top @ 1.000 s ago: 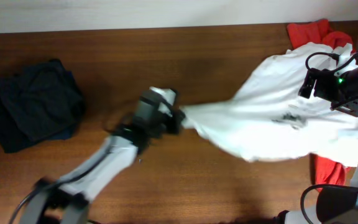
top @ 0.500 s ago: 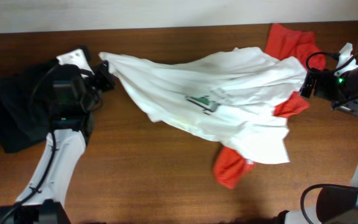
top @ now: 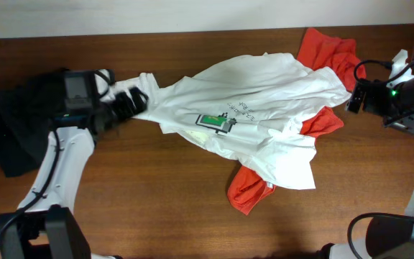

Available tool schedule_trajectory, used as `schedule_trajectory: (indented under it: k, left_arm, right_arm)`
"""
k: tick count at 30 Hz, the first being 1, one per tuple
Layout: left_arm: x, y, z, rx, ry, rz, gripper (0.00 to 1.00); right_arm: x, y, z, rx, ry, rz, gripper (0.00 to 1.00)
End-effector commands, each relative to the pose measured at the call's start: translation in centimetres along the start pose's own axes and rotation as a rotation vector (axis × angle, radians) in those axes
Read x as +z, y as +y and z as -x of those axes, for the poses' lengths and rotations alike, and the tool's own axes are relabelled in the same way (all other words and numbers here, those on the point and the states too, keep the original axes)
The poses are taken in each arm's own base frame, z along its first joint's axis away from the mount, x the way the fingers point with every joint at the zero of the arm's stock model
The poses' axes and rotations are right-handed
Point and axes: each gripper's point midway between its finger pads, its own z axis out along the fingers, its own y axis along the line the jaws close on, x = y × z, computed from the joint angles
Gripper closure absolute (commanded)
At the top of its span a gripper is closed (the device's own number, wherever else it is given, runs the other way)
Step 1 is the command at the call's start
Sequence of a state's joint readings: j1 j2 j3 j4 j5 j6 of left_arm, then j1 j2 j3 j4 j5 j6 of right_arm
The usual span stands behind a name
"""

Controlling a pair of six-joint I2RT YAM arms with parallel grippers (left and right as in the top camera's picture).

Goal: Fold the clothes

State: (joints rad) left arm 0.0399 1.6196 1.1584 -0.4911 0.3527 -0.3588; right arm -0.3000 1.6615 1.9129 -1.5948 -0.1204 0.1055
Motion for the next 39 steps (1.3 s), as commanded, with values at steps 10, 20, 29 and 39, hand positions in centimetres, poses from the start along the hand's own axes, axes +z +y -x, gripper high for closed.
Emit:
schedule_trajectory:
  k: [10, 20, 29, 39]
  left_arm:
    - [8.2, -6.7, -16.7, 0.055, 0.521, -0.028, 0.01]
    - [14.8, -13.6, -21.8, 0.128, 0.503, -0.19, 0.2]
    - [11.4, -9.5, -22.9, 0.156, 0.641, -0.073, 1.0]
    - [2.2, -5.1, -8.7, 0.131, 0.314, -0.052, 1.0]
  right_arm:
    - [-0.4, 0.0, -0.1, 0.008, -0.012, 0.0, 0.01]
    - [-0.4, 0.0, -0.1, 0.008, -0.012, 0.0, 0.01]
    - [0.4, -0.1, 0.5, 0.006, -0.002, -0.002, 0.01]
    - [7.0, 2.4, -1.7, -0.072, 0.224, 0.138, 0.09]
